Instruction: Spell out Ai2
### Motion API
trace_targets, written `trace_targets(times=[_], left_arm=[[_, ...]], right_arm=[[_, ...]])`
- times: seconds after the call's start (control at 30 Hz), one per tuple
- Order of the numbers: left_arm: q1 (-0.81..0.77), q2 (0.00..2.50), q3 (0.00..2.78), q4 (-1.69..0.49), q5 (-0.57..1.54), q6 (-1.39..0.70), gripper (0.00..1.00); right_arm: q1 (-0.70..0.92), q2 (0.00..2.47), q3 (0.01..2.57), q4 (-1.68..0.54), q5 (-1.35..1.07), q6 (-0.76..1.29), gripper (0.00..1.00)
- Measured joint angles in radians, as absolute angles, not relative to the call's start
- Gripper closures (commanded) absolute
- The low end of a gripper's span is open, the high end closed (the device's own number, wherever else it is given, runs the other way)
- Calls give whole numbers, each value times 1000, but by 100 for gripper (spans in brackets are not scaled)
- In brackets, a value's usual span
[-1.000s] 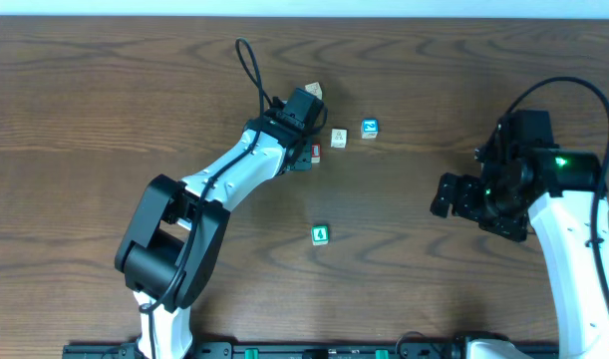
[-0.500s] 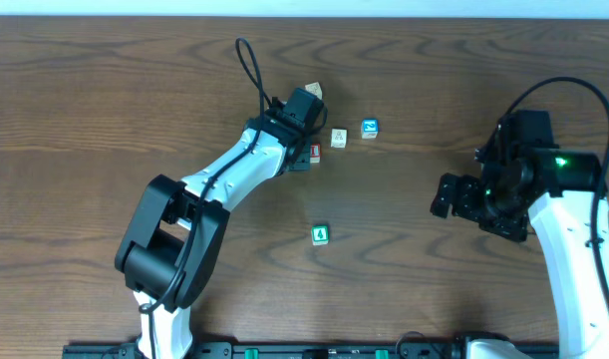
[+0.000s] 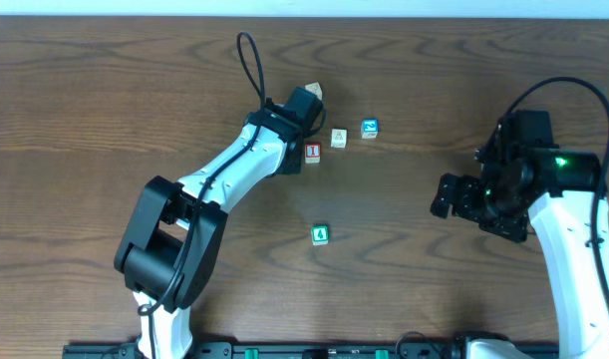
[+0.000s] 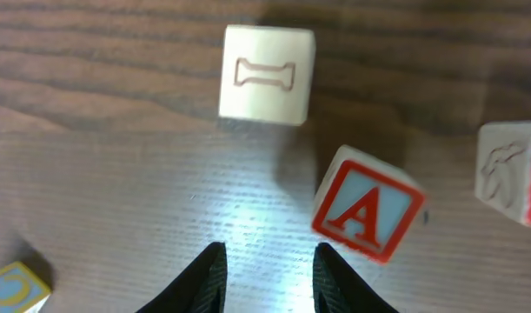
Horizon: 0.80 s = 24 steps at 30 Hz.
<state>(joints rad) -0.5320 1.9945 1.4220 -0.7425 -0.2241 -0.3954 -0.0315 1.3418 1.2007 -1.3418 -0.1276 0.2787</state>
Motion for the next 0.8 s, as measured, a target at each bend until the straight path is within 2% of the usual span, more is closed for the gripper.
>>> trace_targets(times=[0.27, 0.4, 0.8], left_arm=[[-532, 1994, 1422, -809, -147, -395, 66], [-532, 1994, 1416, -752, -112, -394, 62], [-532, 1993, 1365, -672, -121, -384, 62]], right_arm=[[-31, 1342, 1201, -1342, -128, 279, 1], [-31, 1342, 1201, -1345, -128, 279, 1], [-31, 1342, 1201, -1345, -128, 279, 1]])
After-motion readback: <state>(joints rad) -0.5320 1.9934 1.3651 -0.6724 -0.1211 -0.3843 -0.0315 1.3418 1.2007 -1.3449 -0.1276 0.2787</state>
